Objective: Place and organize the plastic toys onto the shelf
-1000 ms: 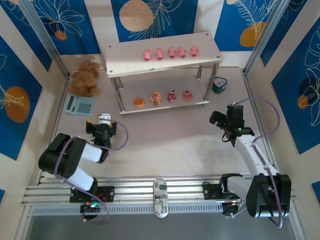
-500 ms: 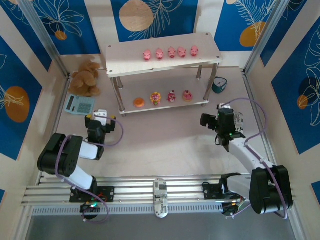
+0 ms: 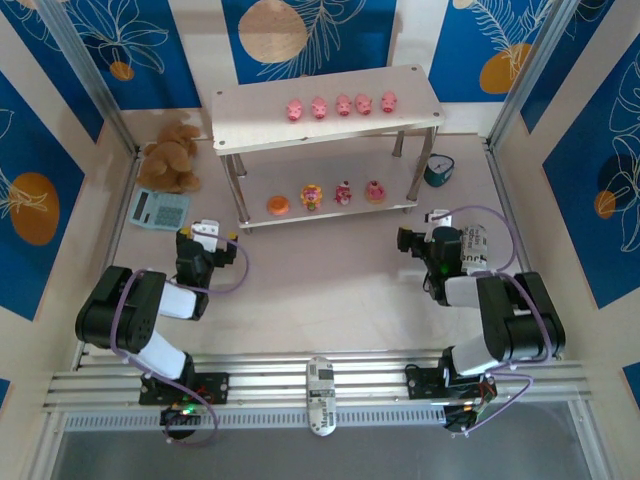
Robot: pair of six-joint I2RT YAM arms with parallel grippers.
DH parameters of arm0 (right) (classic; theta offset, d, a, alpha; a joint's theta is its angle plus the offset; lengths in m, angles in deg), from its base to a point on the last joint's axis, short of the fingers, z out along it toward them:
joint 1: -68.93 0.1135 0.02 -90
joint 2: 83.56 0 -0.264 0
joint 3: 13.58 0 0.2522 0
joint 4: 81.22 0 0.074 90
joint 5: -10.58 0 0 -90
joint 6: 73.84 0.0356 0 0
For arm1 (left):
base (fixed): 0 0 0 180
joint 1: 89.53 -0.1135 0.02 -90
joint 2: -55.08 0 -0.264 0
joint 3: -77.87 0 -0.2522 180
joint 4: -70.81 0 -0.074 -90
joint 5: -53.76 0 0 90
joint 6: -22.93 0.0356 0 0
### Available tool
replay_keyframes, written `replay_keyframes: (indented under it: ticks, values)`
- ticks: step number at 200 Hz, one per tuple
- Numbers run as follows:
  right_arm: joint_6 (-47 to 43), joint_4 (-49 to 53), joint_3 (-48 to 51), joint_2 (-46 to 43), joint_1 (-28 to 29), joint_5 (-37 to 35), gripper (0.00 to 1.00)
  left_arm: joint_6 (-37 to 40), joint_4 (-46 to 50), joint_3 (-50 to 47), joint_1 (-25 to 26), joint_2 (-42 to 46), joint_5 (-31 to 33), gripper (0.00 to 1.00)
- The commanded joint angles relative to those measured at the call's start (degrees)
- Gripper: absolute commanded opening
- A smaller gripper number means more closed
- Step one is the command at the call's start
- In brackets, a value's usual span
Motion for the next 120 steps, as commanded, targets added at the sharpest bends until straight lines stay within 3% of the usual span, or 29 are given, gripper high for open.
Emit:
replay_keyframes:
  ticks: [1, 17, 120]
  values:
    - [-0.5, -6.3, -1.9, 2.6, -1.6, 3.0, 0.99, -1.1, -0.9, 1.0, -0.3, -0.3, -1.2, 1.0]
    - [1.0, -4.1, -2.5, 2.2, -4.6, 8.8, 0.99, -1.2, 0.6, 1.7, -0.4, -0.2, -1.1, 1.0]
    - [0.3, -3.7, -2.6, 2.0, -3.6, 6.9, 0.99, -2.5, 3.7, 3.3, -1.2, 0.0, 0.1, 1.0]
